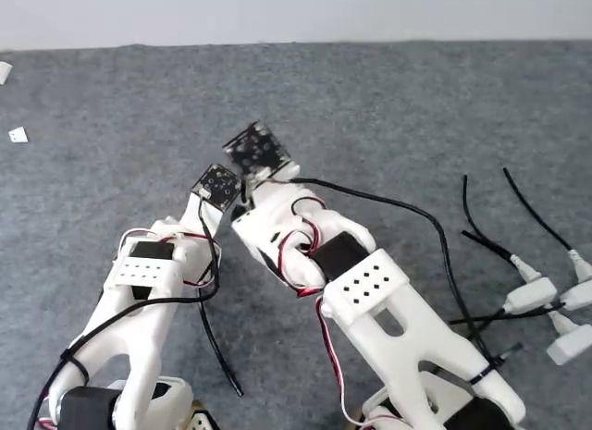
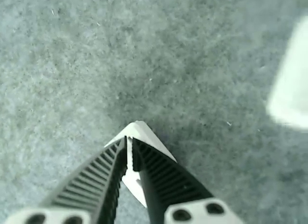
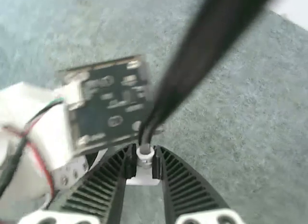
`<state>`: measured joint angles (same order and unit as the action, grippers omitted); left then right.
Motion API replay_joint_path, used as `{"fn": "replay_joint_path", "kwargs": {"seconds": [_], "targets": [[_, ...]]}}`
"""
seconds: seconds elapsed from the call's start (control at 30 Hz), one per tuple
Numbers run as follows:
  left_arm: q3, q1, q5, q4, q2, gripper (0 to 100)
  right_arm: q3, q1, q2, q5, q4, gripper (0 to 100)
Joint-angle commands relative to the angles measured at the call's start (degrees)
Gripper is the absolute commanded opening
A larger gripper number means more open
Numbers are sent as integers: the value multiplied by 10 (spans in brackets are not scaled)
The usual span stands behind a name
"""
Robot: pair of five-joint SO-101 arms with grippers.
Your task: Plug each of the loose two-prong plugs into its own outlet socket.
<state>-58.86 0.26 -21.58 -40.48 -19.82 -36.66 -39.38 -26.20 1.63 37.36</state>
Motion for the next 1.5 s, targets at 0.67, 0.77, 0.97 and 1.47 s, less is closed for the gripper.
{"fn": "replay_joint_path", "kwargs": {"seconds": [0.67,0.77,0.97,1.47], "targets": [[-48,-214,405,268,-16,13,113,-44,242,-138,-144,8],[-65,-185,368,266,-17,13,144,-46,261,-138,-105,8],[-41,-147,378,129,-16,13,127,-27,227,-138,-103,8],[7,-299,484,109,-16,13,178,-80,329,-138,-140,8]]}}
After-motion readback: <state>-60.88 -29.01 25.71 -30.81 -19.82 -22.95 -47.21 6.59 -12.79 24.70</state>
